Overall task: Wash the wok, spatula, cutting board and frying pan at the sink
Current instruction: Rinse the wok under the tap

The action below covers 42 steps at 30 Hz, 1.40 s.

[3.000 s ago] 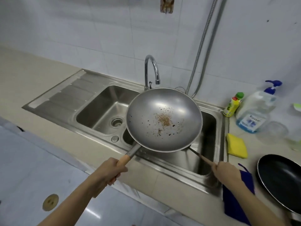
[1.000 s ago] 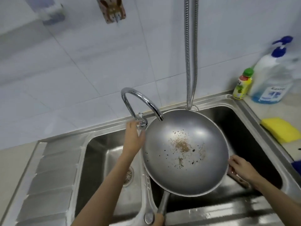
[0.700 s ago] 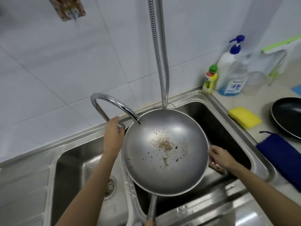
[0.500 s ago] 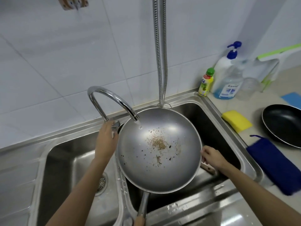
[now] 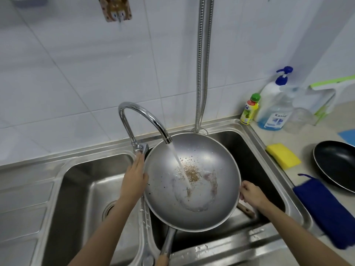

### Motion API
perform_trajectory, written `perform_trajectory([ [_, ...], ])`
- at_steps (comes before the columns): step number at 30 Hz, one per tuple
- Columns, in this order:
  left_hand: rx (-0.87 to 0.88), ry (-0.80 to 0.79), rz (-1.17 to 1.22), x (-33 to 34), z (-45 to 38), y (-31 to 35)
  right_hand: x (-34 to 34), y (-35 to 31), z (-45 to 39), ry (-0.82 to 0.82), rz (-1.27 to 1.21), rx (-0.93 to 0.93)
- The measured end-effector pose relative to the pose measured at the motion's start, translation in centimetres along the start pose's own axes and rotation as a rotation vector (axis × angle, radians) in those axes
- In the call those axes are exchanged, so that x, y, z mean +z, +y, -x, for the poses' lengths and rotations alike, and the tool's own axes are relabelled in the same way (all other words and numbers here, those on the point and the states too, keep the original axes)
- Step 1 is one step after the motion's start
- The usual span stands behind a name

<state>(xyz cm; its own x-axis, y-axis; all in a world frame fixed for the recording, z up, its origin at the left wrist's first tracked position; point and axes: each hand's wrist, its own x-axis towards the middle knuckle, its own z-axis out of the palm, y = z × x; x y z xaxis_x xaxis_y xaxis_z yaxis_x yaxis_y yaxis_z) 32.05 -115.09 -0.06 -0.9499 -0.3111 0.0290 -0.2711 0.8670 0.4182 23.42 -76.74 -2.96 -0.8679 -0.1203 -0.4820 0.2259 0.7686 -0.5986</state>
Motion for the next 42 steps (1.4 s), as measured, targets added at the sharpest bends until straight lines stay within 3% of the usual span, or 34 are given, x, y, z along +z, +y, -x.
perform_trajectory([
  [33,0.096,-0.036,-0.353,3.5,0.3,-0.4,-0.4,-0.2,-0.2,-0.024,0.007,-0.004],
  [42,0.060,-0.017,-0.296,2.3,0.4,0.6,-0.1,0.0,-0.5,-0.014,0.035,-0.002],
])
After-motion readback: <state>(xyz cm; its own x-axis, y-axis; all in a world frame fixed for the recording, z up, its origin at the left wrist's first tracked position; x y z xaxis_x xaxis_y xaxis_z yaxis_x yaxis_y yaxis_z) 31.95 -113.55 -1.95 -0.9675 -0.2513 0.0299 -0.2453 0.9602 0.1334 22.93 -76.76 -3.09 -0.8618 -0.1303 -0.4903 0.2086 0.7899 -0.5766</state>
